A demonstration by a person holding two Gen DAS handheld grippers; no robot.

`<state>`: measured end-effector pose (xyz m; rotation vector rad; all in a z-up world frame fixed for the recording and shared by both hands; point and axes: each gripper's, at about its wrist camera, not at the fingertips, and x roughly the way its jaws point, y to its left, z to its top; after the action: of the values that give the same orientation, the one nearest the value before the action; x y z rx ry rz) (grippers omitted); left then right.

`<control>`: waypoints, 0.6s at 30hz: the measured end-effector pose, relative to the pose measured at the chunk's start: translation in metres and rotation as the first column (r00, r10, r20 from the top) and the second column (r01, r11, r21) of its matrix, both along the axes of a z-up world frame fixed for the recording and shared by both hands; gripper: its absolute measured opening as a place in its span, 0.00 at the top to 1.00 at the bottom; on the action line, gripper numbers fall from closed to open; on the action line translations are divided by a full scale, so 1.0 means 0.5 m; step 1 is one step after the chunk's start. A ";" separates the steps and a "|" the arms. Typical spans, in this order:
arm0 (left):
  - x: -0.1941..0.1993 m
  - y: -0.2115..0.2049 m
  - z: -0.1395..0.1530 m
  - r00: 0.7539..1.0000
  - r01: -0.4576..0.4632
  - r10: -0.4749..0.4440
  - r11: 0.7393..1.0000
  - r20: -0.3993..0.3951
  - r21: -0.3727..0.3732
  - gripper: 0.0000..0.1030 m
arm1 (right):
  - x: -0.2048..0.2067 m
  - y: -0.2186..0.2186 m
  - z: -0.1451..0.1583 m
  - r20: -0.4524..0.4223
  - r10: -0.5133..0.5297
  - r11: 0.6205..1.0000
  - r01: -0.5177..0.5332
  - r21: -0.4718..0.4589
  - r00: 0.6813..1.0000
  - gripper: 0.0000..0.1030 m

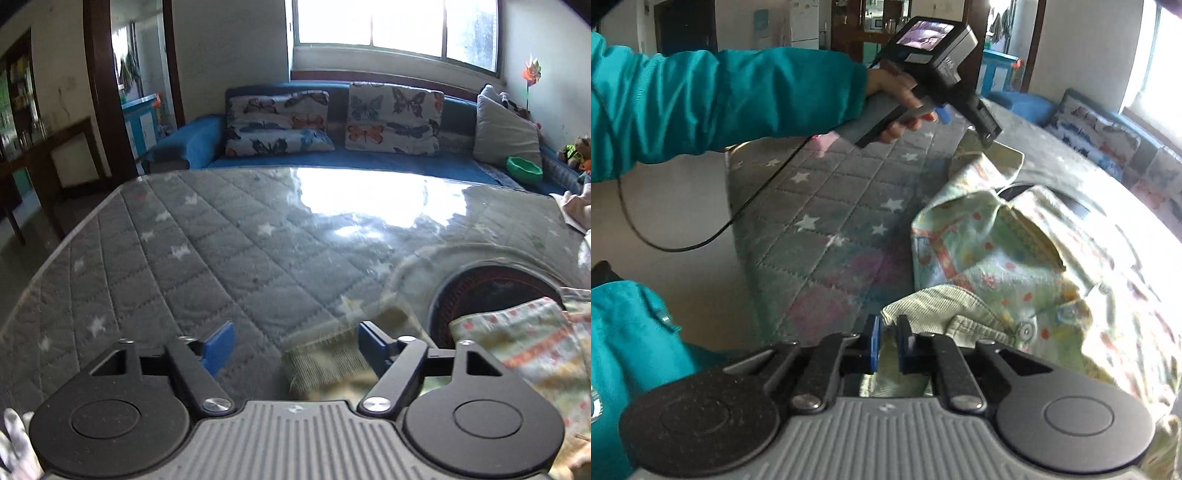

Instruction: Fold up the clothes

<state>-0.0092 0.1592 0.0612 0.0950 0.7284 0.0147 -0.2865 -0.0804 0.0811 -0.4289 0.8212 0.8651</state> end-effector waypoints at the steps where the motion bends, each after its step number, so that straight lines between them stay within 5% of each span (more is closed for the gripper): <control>1: 0.004 -0.003 0.000 1.000 -0.008 0.008 1.000 0.008 0.021 0.39 | -0.002 -0.003 -0.004 -0.021 0.015 1.000 -0.015 -0.007 1.000 0.92; 5: 0.022 0.005 0.003 0.995 -0.076 0.079 0.996 -0.061 0.053 0.44 | -0.007 -0.010 -0.013 -0.053 0.054 0.998 -0.055 -0.021 0.997 0.92; 9: -0.010 -0.030 0.028 0.995 0.021 -0.031 0.995 -0.099 -0.096 0.40 | 0.001 -0.014 -0.020 -0.070 0.062 0.998 -0.063 -0.016 0.996 0.91; 12: -0.015 -0.090 0.018 0.990 0.068 -0.070 0.997 -0.120 -0.026 0.26 | 0.006 -0.010 -0.031 -0.074 0.076 0.997 -0.078 -0.023 0.994 0.89; 18: 0.025 -0.131 -0.030 0.977 -0.005 0.008 1.000 -0.214 0.012 0.25 | 0.002 -0.006 -0.032 -0.059 0.086 0.996 -0.087 -0.025 0.995 0.85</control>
<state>0.0032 0.0935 0.0464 0.1061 0.9441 0.0151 -0.2853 -0.0837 0.0649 -0.4684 0.8739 0.9508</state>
